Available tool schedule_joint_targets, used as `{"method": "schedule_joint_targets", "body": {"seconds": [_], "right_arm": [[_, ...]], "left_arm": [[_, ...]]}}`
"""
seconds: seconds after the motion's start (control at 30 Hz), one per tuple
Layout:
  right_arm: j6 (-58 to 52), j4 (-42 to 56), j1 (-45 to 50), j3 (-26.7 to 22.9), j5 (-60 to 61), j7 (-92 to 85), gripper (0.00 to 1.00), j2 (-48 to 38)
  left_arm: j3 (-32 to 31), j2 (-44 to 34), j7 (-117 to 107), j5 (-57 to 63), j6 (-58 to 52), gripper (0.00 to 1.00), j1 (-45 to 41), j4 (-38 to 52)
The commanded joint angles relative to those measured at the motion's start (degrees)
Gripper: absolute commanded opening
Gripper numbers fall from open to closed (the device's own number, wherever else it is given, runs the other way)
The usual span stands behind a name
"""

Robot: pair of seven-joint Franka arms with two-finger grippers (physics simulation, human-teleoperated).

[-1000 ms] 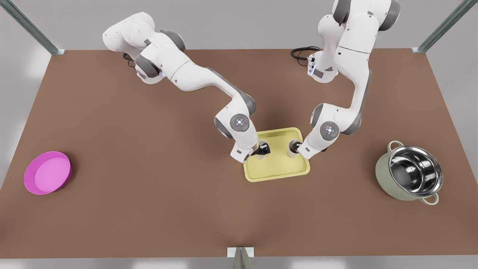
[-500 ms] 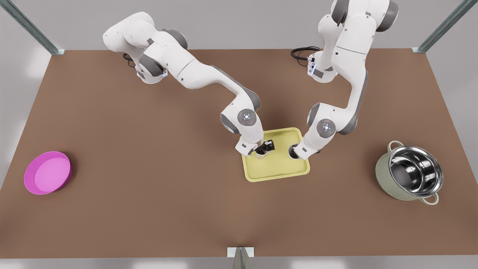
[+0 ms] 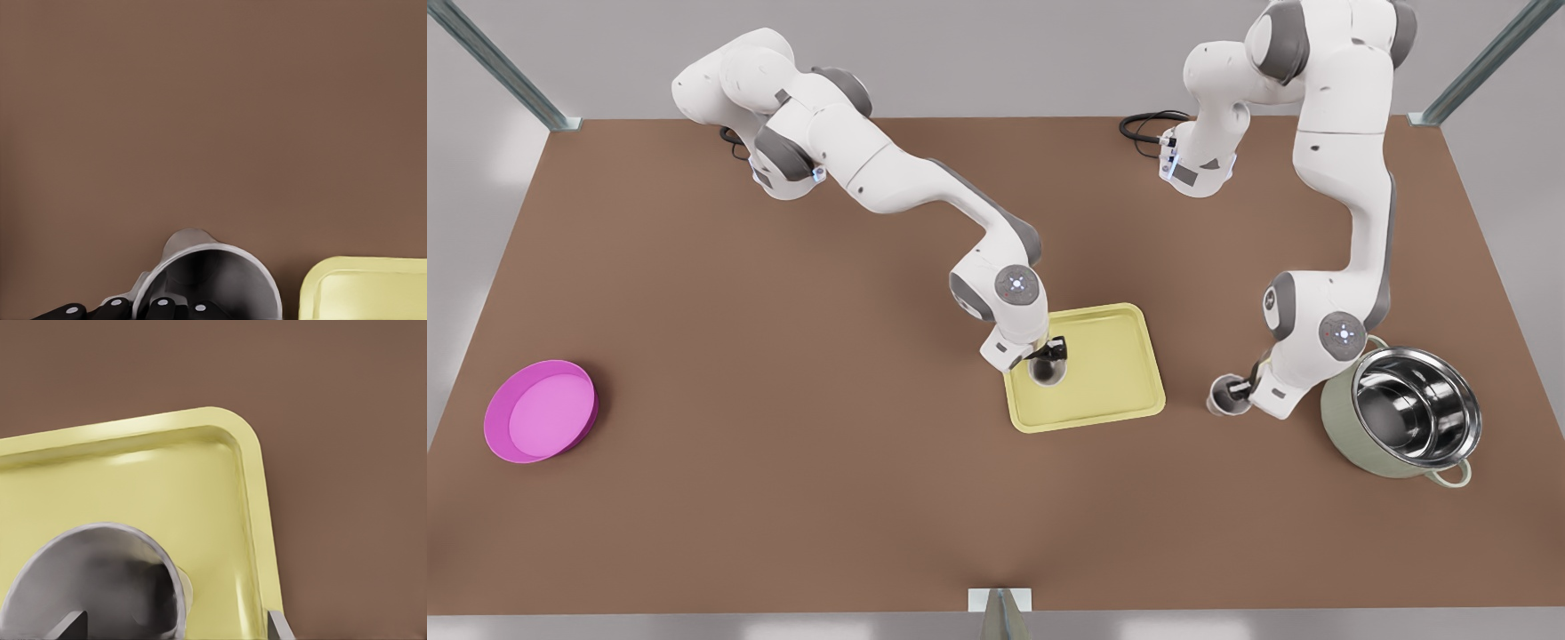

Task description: Use the left arm to pick up the white IKEA cup from the tray and place it on the middle-left position; use the right arm to pick up the white IKEA cup from the tray and place it on the middle-right position

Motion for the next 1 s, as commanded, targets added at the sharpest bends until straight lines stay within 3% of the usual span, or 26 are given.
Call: {"method": "schedule_joint_targets", "body": {"seconds": [0.0,0.03,0.2,0.23,0.27,0.3,0.33,0.4,0.5,0.6,0.63,0.7,0.73,0.77,0.8,0.97], "right_arm": [[-0.5,0.0,0.1,0.0,-0.2,2.1,0.91,0.0],[-0.5,0.0,0.1,0.0,-0.2,2.2,0.84,0.0],[-0.5,0.0,0.4,0.0,-0.2,2.5,0.85,-0.1],[-0.5,0.0,0.4,0.0,-0.1,2.4,0.77,0.0],[-0.5,0.0,0.5,0.1,-0.2,2.5,0.68,-0.1],[-0.5,0.0,0.5,0.1,-0.1,2.4,0.54,-0.1],[-0.5,-0.1,0.5,0.1,-0.1,2.4,0.45,-0.1],[-0.5,-0.1,0.5,0.1,-0.2,2.4,0.41,-0.1],[-0.5,-0.2,0.5,0.1,-0.2,2.4,0.41,-0.1],[-0.5,-0.3,0.4,0.1,-0.2,2.2,0.36,0.0],[-0.5,-0.4,0.4,0.1,-0.2,2.2,0.3,0.0],[-0.5,-0.4,0.4,0.1,-0.2,2.2,0.29,-0.1],[-0.5,-0.4,0.4,0.1,-0.2,2.3,0.24,-0.1],[-0.5,-0.4,0.3,0.1,-0.2,2.2,0.24,-0.1],[-0.5,-0.4,0.3,0.1,-0.1,2.5,0.24,-0.1],[-0.8,-1.9,-1.2,-0.1,0.0,2.1,0.19,-3.0]], "left_arm": [[0.0,0.7,12.5,-1.9,5.5,0.16,0.3,0.1],[0.0,1.7,12.5,-1.9,6.9,0.16,0.3,0.0],[0.0,2.7,15.2,-6.7,7.5,0.16,0.3,0.0],[0.0,2.7,15.9,-7.3,7.5,0.16,0.4,0.0],[0.0,2.9,15.9,-7.3,7.5,0.55,0.3,0.0],[0.0,3.1,16.0,-7.2,7.5,1.0,0.3,0.0],[0.0,3.2,16.0,-7.2,7.5,1.0,0.3,0.0],[0.0,3.2,16.0,-6.9,7.5,1.0,0.3,0.0],[0.0,1.2,16.0,-5.8,5.7,1.0,0.0,-0.2],[-0.1,-11.3,15.2,2.5,-15.3,1.0,-0.1,1.8],[-0.2,-12.3,14.1,4.4,-24.9,1.0,-0.1,7.3],[-0.7,-11.8,9.9,2.6,-28.6,1.0,-0.3,14.2],[-0.1,-11.5,9.4,0.1,-38.6,1.0,0.3,23.9],[0.5,-14.8,10.4,0.9,-42.0,1.0,0.3,25.2],[0.3,-20.3,12.5,1.1,-33.5,1.0,0.3,17.3],[0.9,-10.3,12.5,1.0,-30.3,1.0,0.8,21.9]]}}
